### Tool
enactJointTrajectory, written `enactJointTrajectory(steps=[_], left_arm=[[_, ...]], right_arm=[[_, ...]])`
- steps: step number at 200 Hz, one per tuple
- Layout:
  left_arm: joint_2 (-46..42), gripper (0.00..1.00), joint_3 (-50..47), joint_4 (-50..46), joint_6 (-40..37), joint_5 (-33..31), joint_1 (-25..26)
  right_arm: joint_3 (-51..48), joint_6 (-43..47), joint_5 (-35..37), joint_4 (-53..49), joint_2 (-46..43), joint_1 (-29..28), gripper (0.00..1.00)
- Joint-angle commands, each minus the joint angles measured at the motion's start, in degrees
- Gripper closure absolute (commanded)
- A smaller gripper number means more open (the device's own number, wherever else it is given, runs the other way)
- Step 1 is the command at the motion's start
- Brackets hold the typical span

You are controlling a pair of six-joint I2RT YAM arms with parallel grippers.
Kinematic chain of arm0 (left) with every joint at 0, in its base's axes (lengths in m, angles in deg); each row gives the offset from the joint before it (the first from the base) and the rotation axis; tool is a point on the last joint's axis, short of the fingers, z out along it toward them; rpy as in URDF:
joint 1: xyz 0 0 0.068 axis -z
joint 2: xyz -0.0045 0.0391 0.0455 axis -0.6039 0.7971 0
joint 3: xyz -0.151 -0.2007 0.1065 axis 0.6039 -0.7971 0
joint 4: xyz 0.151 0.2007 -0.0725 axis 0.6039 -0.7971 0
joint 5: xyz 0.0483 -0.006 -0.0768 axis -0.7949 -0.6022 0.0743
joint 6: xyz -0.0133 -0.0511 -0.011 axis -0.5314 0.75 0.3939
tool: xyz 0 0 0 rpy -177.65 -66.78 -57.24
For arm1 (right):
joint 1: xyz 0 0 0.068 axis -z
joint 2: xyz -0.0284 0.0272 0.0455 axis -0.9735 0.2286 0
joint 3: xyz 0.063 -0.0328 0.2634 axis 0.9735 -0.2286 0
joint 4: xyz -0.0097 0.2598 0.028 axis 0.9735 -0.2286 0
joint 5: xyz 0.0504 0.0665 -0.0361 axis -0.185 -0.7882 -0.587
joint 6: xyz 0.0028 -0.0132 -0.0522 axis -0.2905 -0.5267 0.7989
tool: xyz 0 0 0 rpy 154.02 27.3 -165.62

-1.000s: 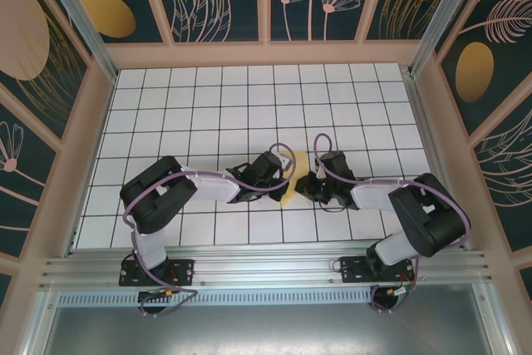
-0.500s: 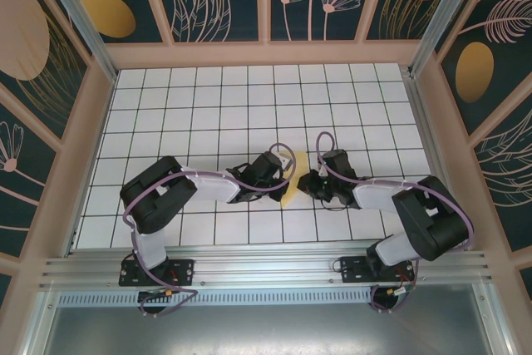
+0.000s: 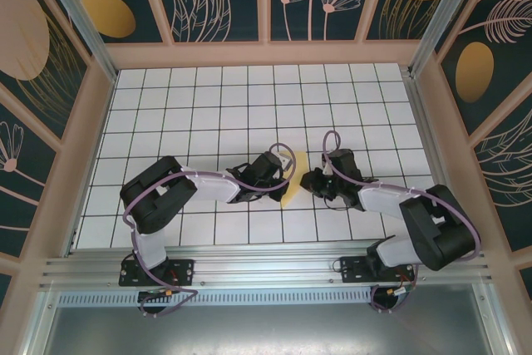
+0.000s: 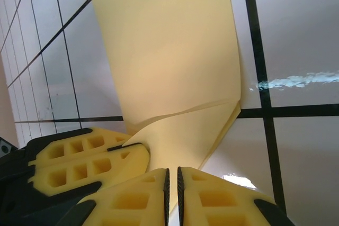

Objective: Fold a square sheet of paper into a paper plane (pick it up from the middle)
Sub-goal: Third fold the triangle at the center of the table.

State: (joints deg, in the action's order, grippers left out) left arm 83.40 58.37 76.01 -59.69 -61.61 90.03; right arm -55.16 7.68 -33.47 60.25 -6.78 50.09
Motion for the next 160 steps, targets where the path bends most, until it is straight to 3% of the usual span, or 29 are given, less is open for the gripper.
enactJointTrajectory(steps=[1,46,105,160], left_arm=[[1.50,1.00,-1.09,-7.26,-0.21,-0.38,0.45],[1.00,1.00,-0.79,-7.70,-0.27,-0.69,0.40],[0.62,1.00,0.48,-9.45,-0.75,-1.42,0.46],[1.16,1.00,0.21,-8.71,-0.19,-0.82,0.43]], right_arm=[[1.54,0.89,-0.40,1.51,2.83,0.29,0.85],[3.05,2.43,2.03,-1.44,7.04,0.32,0.86],[5.82,2.47,2.04,-4.01,1.78,0.24,0.85],[6.61,3.07,0.44,-0.73,9.24,0.29,0.85]])
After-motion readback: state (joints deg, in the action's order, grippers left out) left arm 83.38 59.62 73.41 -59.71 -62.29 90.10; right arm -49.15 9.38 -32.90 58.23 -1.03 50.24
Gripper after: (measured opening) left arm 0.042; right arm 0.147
